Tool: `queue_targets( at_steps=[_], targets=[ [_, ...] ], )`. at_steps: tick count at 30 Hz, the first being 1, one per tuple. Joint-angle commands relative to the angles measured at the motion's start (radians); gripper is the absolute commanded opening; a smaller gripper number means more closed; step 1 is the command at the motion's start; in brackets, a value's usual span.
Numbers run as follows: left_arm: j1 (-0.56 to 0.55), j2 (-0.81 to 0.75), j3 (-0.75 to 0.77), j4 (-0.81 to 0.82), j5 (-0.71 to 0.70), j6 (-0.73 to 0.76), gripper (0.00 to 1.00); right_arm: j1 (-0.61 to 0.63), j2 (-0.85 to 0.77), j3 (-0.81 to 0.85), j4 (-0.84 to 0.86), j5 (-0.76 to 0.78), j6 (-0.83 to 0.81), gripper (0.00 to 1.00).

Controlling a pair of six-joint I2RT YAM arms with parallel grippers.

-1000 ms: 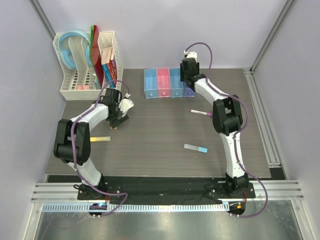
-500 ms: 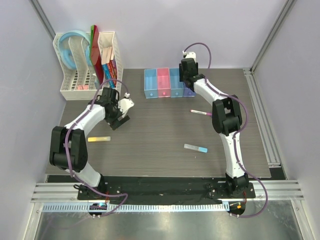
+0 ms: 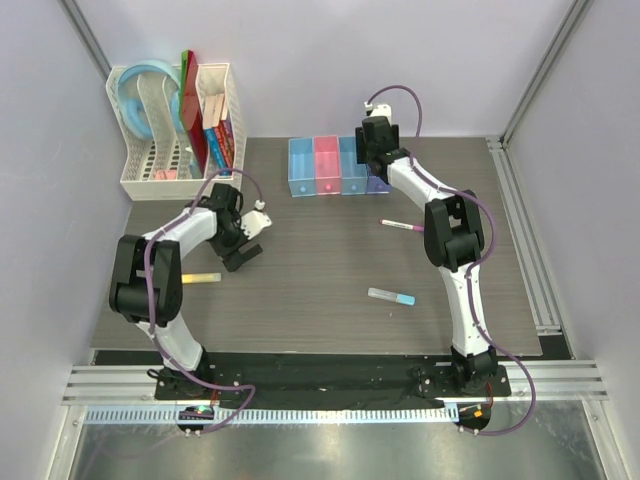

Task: Sort the stationery into containers
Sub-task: Place the stationery in the storage box.

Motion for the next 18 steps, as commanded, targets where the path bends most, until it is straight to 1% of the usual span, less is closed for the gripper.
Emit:
queue_targets(
  at_steps=[1,4,5,6,8,11,12,14,15,16,17,18],
  targets=[
    [0.009,0.036,0.003,0.016,0.034,0.033,1.0,0.007,-0.023,0.006,0.048,0.019,-0.012,0.72],
    [0.009,0.06,0.005,0.022,0.036,0.039,1.0,0.011,-0.035,-0.002,0.048,0.019,-0.013,0.73],
    [0.009,0.066,0.009,0.02,0.036,0.042,0.98,0.011,-0.04,-0.005,0.048,0.019,-0.012,0.73],
    [0.01,0.07,0.012,0.02,0.038,0.043,0.92,0.011,-0.051,-0.011,0.048,0.019,-0.012,0.73],
    [0.009,0.082,0.019,0.014,0.047,0.046,0.85,0.012,-0.064,-0.019,0.048,0.019,-0.011,0.73],
    [0.013,0.097,0.029,0.003,0.067,0.048,0.69,0.012,-0.097,-0.04,0.046,0.016,-0.006,0.73],
    [0.012,0.103,0.034,-0.001,0.07,0.05,0.6,0.012,-0.106,-0.054,0.046,0.014,0.001,0.73],
    [0.015,0.122,0.045,-0.012,0.08,0.048,0.51,0.012,-0.143,-0.074,0.046,0.01,0.007,0.73],
    [0.017,0.128,0.049,-0.015,0.081,0.048,0.39,0.012,-0.158,-0.1,0.046,0.008,0.01,0.73],
    [0.017,0.132,0.055,-0.023,0.082,0.048,0.33,0.012,-0.188,-0.115,0.046,0.004,0.014,0.73],
    [0.017,0.135,0.057,-0.024,0.084,0.048,0.22,0.012,-0.205,-0.131,0.046,0.002,0.012,0.73],
    [0.018,0.14,0.058,-0.027,0.084,0.048,0.14,0.012,-0.222,-0.161,0.046,0.0,0.011,0.73]
  ],
)
